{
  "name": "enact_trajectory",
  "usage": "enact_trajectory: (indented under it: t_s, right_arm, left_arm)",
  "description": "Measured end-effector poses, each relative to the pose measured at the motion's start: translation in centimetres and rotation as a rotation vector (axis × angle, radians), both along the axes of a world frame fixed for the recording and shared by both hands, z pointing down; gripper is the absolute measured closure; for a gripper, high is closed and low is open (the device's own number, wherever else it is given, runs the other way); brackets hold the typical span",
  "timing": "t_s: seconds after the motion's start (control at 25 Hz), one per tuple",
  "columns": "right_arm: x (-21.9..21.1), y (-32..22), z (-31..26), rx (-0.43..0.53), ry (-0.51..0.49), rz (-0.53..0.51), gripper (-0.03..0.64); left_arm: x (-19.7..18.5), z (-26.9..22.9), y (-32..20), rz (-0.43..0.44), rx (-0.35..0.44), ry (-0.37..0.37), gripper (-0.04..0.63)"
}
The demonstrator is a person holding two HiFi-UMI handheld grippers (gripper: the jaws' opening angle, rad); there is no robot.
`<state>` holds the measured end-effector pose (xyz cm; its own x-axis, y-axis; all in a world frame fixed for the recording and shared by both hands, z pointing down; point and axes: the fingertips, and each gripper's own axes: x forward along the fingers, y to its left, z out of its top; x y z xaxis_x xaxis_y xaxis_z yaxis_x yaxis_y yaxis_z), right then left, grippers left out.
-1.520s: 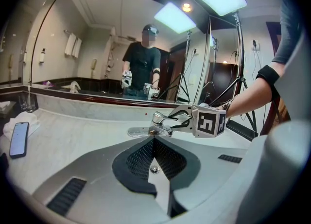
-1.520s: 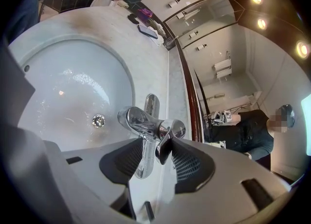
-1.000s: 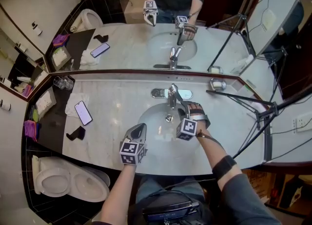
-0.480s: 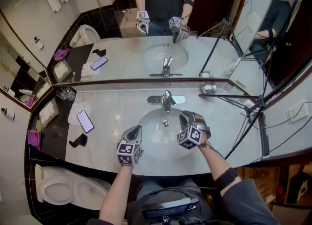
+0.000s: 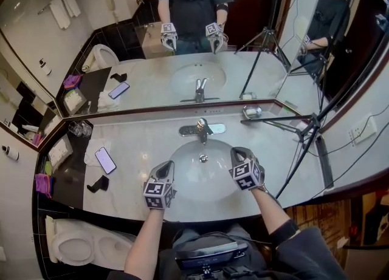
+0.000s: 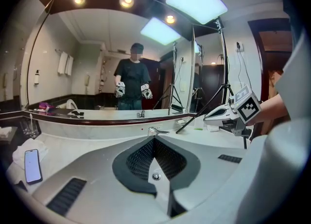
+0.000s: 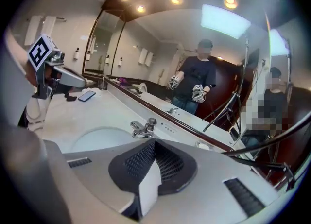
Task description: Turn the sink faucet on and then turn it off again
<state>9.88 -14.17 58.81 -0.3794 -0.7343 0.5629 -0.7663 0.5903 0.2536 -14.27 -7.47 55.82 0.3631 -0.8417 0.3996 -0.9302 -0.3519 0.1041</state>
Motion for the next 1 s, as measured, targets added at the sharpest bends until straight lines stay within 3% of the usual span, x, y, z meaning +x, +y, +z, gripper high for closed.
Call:
enact_trajectory:
  t_s: [0.48,1.0]
  right_arm:
    - [3.7,3.5,1.6,-0.168,-0.363,0.197,0.600]
    - [5.3,4.6,2.2,-0.179,-0.393,0.223,0.600]
  left_arm:
    - [-0.4,-0.9,1.0,0.001,0.024,0.009,0.607]
    - [0.2,-0.6,1.4,0.006,0.007,0.012,0.607]
